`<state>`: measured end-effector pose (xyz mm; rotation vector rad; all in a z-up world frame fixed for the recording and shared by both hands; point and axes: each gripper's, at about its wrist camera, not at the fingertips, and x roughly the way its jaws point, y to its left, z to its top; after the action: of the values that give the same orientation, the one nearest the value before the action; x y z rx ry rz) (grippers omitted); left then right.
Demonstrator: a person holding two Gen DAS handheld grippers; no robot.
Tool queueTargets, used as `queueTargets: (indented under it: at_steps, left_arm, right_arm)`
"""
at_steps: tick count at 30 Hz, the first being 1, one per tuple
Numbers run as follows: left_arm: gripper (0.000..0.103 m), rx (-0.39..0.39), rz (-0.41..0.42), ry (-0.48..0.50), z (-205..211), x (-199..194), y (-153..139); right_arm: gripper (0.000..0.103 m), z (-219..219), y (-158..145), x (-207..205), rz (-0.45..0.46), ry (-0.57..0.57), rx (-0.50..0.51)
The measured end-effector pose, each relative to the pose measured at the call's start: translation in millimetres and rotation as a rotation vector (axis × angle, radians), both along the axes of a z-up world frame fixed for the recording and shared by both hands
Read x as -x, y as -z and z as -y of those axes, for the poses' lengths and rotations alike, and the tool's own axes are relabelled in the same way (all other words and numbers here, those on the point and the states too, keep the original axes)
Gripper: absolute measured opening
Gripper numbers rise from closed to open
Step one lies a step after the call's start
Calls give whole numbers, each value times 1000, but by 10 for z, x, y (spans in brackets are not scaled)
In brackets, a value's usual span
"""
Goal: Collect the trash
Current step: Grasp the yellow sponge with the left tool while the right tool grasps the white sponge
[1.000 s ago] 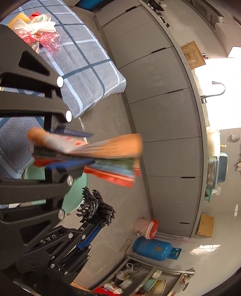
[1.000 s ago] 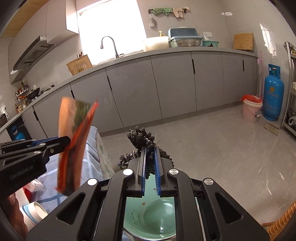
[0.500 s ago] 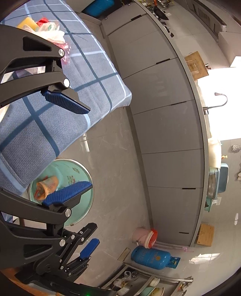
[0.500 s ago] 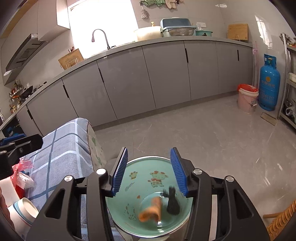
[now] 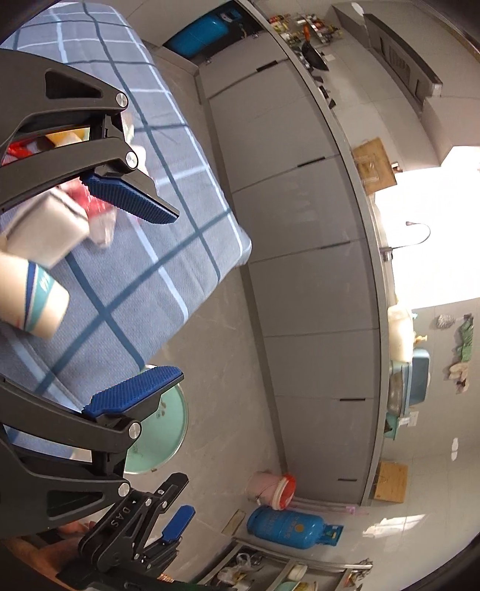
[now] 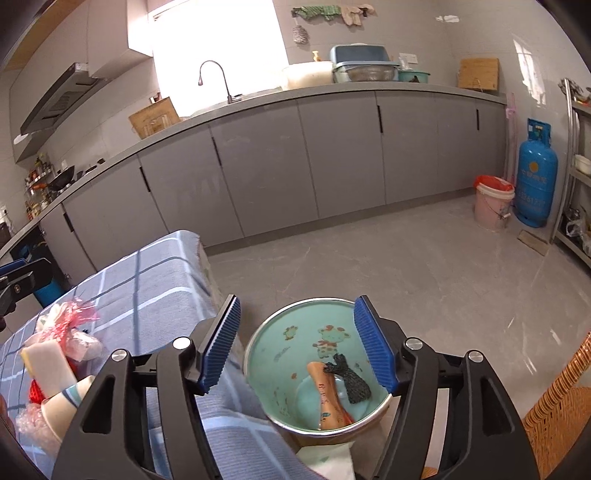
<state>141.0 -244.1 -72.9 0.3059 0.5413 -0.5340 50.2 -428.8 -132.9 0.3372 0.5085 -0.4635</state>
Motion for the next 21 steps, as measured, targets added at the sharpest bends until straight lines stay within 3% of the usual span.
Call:
queueTargets:
  at_steps: [9,21]
  left_arm:
    - [79,-15,52,-132,-803,-80,-42]
    - [79,-81,-28,-283,-1744,-156,383]
  right_arm:
    - [72,-602,-183,-134,3,-101,44]
    - [83,-1359,-184,-186,-35,-227,83]
